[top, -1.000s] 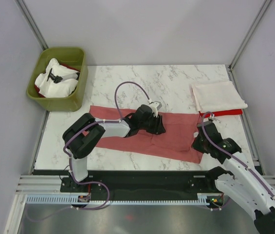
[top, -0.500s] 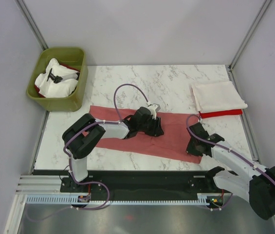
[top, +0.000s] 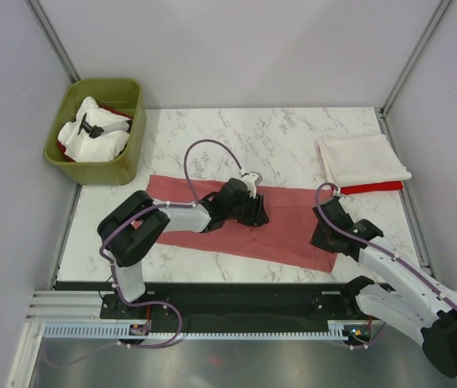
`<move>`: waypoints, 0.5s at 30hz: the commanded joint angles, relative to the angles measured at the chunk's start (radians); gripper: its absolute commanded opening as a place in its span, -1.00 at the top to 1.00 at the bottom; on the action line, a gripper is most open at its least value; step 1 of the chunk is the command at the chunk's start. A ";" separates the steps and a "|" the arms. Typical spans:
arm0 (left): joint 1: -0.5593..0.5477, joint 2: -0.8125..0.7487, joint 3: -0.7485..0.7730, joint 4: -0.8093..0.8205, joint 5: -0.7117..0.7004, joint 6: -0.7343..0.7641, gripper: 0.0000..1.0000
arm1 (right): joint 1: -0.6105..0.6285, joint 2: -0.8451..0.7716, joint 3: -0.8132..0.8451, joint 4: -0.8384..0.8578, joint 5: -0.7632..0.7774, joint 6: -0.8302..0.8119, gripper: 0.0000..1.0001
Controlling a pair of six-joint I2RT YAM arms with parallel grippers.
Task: Fold and stack the t-shirts
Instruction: Fold the tshirt
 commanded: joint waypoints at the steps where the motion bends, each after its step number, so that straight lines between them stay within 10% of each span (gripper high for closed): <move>1: 0.006 -0.104 -0.054 0.037 -0.116 -0.034 0.03 | 0.004 0.016 0.064 -0.036 0.066 0.017 0.23; 15: 0.095 -0.403 -0.250 -0.060 -0.461 -0.152 -0.19 | 0.004 0.310 0.014 0.208 0.052 0.021 -0.11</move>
